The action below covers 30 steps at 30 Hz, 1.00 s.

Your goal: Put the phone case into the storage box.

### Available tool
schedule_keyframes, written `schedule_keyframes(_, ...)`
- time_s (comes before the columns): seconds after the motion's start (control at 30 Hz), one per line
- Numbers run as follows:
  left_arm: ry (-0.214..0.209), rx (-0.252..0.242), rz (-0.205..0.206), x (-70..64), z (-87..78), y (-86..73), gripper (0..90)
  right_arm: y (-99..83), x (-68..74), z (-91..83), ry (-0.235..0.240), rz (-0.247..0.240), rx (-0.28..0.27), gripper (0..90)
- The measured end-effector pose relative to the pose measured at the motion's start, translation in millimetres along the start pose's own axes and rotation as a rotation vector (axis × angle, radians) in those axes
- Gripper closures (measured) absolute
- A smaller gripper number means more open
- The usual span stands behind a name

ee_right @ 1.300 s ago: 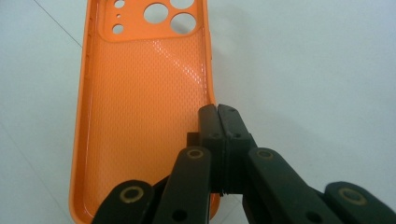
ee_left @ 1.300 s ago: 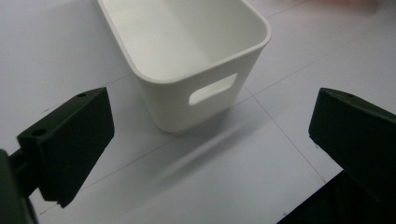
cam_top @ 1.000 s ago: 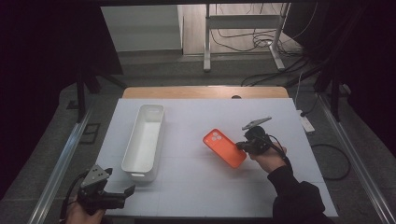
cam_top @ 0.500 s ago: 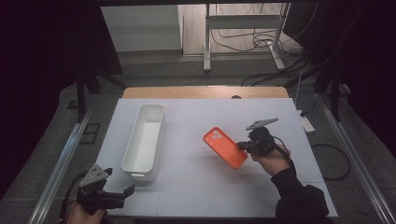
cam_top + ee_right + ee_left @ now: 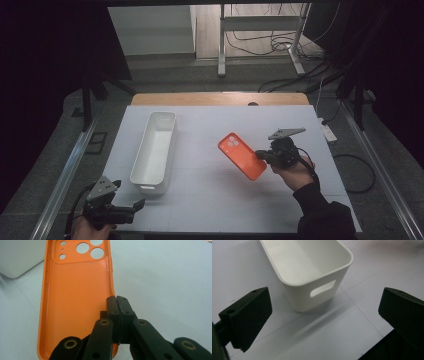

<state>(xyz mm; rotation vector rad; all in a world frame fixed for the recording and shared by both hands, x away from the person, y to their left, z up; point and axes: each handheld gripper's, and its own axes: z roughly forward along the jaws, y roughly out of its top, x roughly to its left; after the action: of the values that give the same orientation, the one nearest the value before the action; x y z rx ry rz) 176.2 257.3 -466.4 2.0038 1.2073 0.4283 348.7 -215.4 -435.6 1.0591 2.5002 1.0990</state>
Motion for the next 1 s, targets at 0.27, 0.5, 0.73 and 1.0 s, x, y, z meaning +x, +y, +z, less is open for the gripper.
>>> schedule_keyframes(0.27, 0.001, 0.015, -0.019, 1.7, 1.4, 1.1, 0.0, -1.6, 6.1, -8.7, 0.006, -0.017, -0.024, 88.8)
schedule_keyframes(0.5, -0.014, 0.006, -0.040, 1.0, 1.6, 6.1, 0.0, -5.2, 9.6, -17.6, 0.005, -0.027, -0.048, 88.8)
schedule_keyframes(0.73, -0.048, -0.011, -0.019, -3.2, 0.9, 15.7, 0.0, -6.4, 13.9, -21.1, 0.013, -0.035, -0.060, 88.8)
schedule_keyframes(1.0, -0.095, -0.030, -0.011, -7.9, 1.0, 25.8, 0.0, -8.3, 17.0, -26.5, 0.010, -0.037, -0.075, 88.8)
